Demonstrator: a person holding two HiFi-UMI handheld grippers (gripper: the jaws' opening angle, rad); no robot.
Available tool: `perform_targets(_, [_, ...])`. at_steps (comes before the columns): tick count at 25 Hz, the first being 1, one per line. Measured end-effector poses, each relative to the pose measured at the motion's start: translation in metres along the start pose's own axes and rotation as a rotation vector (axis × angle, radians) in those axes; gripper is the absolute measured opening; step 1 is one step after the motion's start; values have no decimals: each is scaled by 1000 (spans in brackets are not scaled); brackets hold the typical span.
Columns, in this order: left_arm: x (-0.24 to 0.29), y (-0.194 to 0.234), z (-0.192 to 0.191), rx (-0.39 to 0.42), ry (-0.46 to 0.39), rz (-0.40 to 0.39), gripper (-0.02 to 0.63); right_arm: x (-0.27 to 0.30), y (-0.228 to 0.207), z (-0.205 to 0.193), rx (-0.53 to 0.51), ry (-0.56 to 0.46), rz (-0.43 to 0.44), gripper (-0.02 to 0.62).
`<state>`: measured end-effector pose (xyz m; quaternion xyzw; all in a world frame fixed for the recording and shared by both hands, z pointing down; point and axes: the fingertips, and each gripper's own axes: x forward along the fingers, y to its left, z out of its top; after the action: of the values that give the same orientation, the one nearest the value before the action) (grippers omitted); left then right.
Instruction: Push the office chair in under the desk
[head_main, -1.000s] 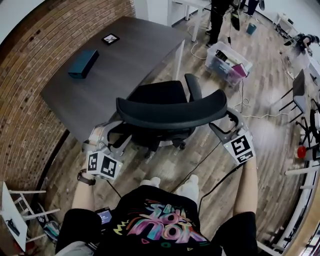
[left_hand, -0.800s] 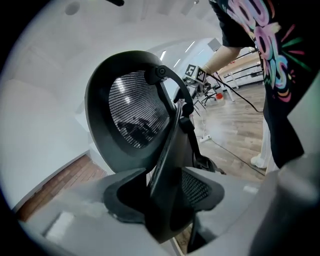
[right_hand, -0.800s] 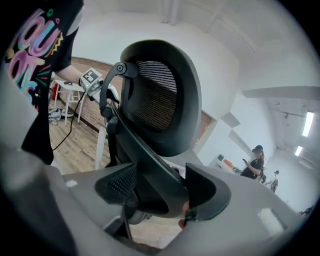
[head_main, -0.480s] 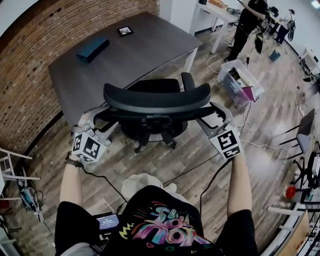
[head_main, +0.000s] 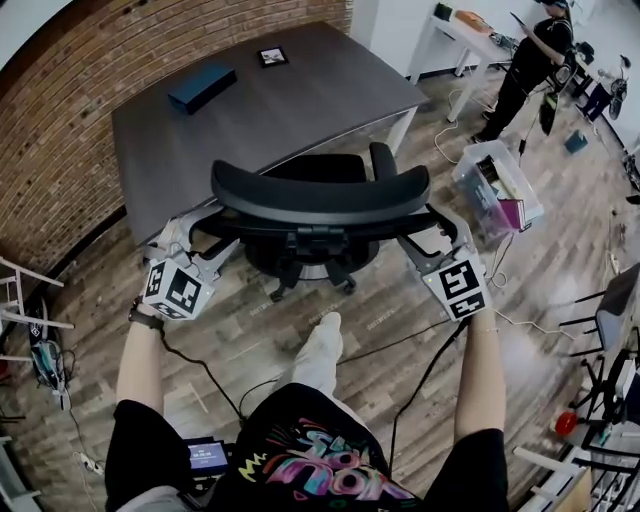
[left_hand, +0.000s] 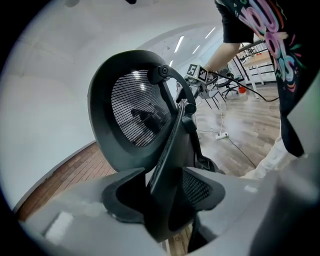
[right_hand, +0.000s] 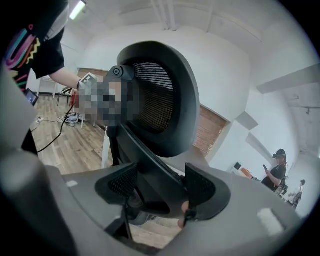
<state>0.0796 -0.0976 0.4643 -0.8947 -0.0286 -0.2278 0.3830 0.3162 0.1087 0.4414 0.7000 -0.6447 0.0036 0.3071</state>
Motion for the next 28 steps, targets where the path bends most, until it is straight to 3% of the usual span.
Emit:
perform_targets(22, [74,30,26,-36,91,109,229,65,-103,-18,-67,-91,121,302])
perform_targets(28, [92,43,23,-77,148,139,229,99,-129,-14,-89,-126,181,304])
